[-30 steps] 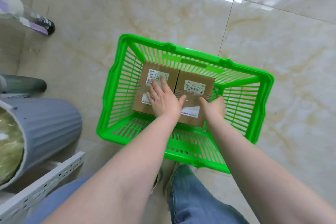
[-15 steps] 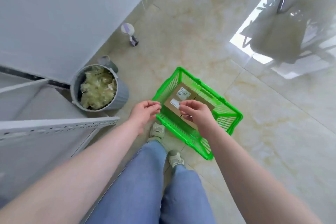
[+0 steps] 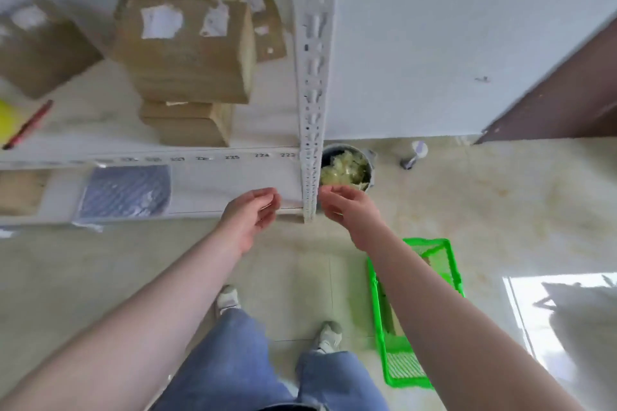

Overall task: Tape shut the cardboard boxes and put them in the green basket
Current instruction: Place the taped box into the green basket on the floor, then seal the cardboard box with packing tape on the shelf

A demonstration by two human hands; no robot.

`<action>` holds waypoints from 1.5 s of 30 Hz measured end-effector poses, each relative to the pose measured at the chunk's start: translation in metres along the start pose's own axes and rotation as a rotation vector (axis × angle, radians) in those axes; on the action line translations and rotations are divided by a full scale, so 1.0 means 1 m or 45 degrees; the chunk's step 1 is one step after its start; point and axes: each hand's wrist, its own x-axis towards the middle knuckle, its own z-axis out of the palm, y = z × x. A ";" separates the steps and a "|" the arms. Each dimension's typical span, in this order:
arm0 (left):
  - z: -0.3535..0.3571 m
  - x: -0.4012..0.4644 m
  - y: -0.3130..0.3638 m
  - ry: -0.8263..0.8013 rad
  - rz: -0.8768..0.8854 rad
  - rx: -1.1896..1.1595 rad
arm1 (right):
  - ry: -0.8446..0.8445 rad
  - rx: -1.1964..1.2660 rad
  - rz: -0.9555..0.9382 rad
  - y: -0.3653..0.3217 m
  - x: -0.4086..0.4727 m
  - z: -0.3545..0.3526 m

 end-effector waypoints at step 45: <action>-0.519 0.222 0.405 0.308 0.225 0.222 | 0.329 -0.203 0.101 -0.107 0.247 0.661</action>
